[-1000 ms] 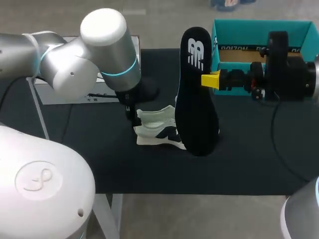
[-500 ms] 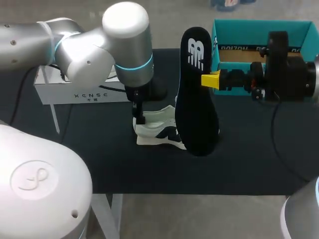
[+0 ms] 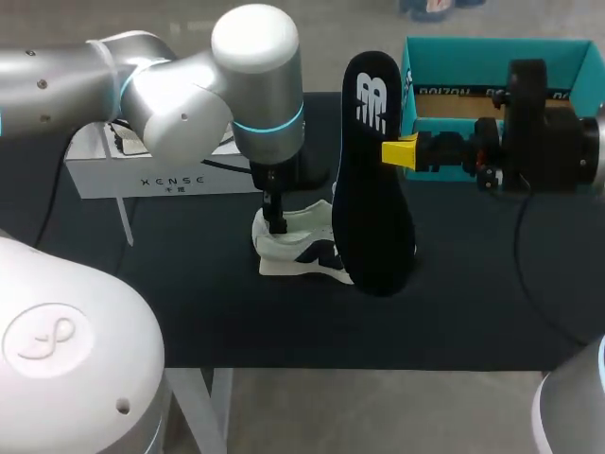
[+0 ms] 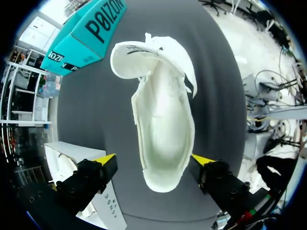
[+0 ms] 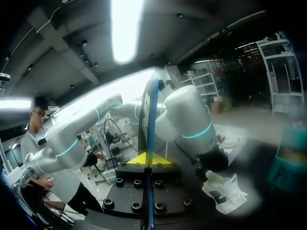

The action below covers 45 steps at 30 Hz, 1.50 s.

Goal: Take the shoe out of the shoebox, open the shoe tongue, remove and reinsert the insole, then place the shoe into the shoebox

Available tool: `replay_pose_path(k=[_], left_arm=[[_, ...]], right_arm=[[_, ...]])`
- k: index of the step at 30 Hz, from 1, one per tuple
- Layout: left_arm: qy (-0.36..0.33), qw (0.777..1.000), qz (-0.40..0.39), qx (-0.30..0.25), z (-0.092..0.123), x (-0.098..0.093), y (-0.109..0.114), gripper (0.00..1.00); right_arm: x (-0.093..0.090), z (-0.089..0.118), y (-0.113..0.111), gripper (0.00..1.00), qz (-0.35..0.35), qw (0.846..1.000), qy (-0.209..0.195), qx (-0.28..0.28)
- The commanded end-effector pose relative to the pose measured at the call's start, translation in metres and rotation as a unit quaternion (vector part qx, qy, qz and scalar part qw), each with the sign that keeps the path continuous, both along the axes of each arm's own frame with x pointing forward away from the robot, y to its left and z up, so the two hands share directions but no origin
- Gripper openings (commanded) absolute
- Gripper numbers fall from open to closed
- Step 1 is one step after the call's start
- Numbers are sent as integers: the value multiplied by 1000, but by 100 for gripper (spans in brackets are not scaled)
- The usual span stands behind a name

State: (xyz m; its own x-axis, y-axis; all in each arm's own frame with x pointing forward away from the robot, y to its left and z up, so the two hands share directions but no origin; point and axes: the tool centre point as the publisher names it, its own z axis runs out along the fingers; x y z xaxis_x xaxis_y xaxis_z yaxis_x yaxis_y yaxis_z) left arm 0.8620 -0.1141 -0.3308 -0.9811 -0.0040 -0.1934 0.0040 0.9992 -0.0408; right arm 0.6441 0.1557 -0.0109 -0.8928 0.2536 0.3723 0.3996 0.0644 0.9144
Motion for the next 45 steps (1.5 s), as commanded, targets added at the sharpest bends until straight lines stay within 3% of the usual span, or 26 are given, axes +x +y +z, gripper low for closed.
replay_pose_path(k=[1, 9, 10, 13, 14, 20, 26, 28, 30, 36, 39, 45], left_arm=[[-5, 1000, 7, -6, -9, 10, -13, 100], [-7, 999, 13, -36, -21, 33, -41, 100], [-8, 999, 11, -38, -23, 36, -44, 96], [-5, 999, 1, -42, -26, 41, -53, 64], [-4, 999, -1, -42, -28, 42, -56, 49], [10, 999, -18, -44, -39, 45, -71, 46], [27, 998, -26, -48, -50, 42, -80, 37], [31, 998, -27, -47, -54, 39, -81, 25], [35, 998, -29, -43, -57, 37, -80, 0], [39, 997, -64, -21, -57, 29, -76, 0], [51, 986, -160, 6, -52, 28, -79, 0], [42, 939, -338, 56, -25, 30, -83, 0]], right_arm=[[0, -1, 3, 0, -1, 1000, 1, -1], [0, -1, 3, 0, -1, 1000, 1, -1], [0, -1, 3, 0, -1, 1000, 1, -1], [0, -1, 3, 0, -1, 1000, 1, -1], [0, -1, 3, 0, -1, 1000, 1, -1], [0, -1, 3, 0, -1, 1000, 1, -1], [0, -1, 3, 0, -1, 1000, 1, -1], [0, -1, 3, 0, -1, 1000, 1, -1], [0, -1, 3, 0, -1, 1000, 1, -1], [0, -1, 3, 0, -1, 1000, 1, -1], [0, -1, 3, 0, -1, 1000, 1, -1], [0, -1, 3, 0, -1, 1000, 1, -1]])
